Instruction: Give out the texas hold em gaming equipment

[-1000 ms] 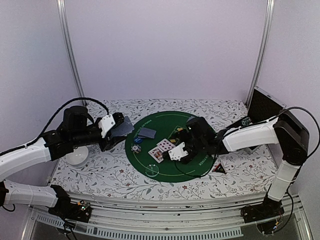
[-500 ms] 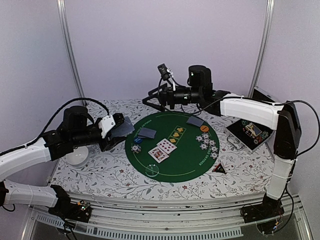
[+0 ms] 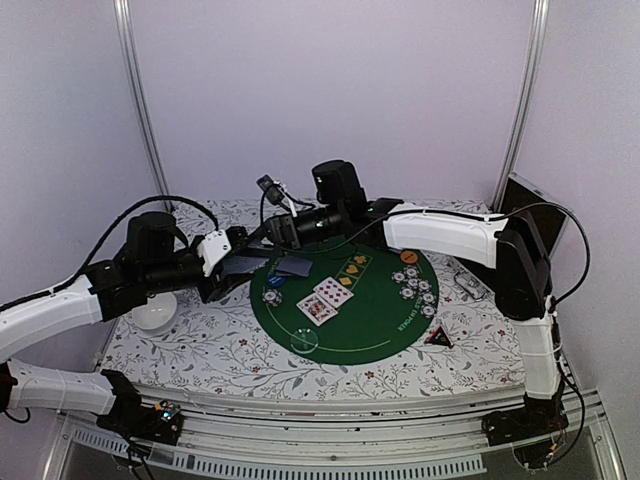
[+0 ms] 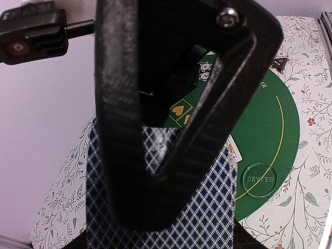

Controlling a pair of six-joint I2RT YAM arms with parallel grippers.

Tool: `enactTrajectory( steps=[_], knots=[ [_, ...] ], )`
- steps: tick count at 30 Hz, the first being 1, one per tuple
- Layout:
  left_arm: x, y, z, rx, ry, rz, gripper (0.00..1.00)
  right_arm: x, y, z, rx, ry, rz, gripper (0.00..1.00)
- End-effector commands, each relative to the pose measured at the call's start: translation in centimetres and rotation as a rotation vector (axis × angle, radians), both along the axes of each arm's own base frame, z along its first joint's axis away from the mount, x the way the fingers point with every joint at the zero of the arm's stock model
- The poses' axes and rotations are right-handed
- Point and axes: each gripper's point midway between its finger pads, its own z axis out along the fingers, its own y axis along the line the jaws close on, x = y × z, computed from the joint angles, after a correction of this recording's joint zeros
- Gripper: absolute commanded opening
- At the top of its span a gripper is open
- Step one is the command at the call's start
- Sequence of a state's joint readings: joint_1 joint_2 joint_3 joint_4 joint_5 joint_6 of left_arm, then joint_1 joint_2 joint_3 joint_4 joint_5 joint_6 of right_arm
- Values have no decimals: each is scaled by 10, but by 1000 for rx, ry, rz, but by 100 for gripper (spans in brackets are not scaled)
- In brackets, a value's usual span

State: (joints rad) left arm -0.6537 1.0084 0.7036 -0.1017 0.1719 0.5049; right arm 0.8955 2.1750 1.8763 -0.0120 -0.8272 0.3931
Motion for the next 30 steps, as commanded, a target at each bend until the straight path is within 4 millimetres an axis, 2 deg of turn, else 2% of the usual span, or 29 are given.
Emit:
enactTrajectory(
  steps=[1, 8, 11, 14, 17, 20, 23, 24, 25, 28, 30],
  knots=[
    [0, -1, 0, -5, -16, -7, 56, 19, 1, -27, -109, 33, -83, 95],
    [-1, -1, 3, -14, -25, -8, 56, 47, -32, -26, -214, -59, -197, 82],
    [-1, -1, 4, -14, -26, -7, 56, 48, -40, -19, -226, -89, -206, 78],
    [-1, -1, 2, -12, -22, -6, 56, 39, -41, -10, -205, -100, -165, 70],
    [0, -1, 0, -8, -18, -4, 56, 26, -37, -3, -176, -87, -99, 51],
    [0, -1, 1, -9, -19, -2, 56, 17, -37, 8, -142, -83, -51, 25],
    [1, -1, 1, -10, -18, -1, 56, 9, -40, 23, -100, -77, 0, 7],
    [0, -1, 1, -10, -17, -1, 56, 11, -42, 25, -99, -65, -4, 5],
    [0, -1, 1, -10, -18, -1, 56, 17, -45, 24, -113, -58, -34, 8],
    [1, 0, 3, -13, -21, 6, 56, 56, -69, 15, -208, -74, -241, 10],
    [1, 0, 7, -22, -25, 7, 56, 69, -83, 3, -279, -127, -330, 17]
  ],
)
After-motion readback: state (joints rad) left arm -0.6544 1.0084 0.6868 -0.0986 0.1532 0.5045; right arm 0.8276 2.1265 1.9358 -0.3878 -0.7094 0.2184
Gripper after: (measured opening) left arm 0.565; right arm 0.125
